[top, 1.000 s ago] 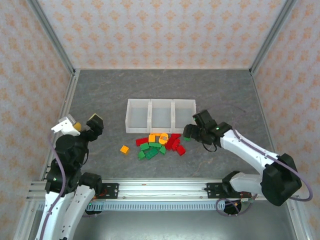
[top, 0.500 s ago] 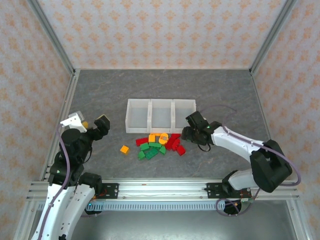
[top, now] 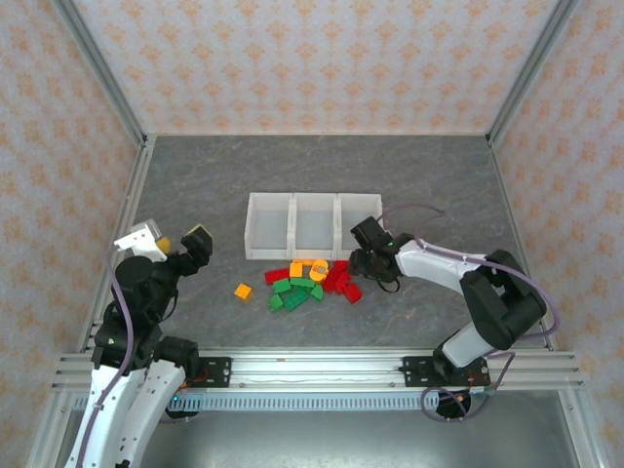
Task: Sort the legos into containers by color
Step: Pick up the lego from the center of the table.
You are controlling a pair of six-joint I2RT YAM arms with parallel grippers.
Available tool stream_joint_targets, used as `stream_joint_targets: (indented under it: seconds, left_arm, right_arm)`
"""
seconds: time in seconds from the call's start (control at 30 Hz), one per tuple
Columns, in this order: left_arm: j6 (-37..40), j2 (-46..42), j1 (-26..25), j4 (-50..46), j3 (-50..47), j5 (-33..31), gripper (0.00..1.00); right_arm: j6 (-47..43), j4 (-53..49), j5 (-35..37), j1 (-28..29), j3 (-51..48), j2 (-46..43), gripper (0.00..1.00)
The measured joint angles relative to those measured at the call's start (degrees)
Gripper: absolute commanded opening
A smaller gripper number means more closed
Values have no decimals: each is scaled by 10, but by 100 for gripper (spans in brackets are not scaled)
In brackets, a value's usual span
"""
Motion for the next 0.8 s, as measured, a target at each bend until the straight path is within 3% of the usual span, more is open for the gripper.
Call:
stream_joint_targets:
  seconds: [0.3,0.6,0.8]
  left_arm:
    - [0,1,0,0,-5,2,99]
    - [0,1,0,1,-5,4,99]
    - [0,5,0,3,-10,5,99]
  right_arm:
    - [-6,0,18,0,0,1,49]
    - [-21,1,15,0,0,0,25]
    - [-22,-29,-4,31,-13,-63,20]
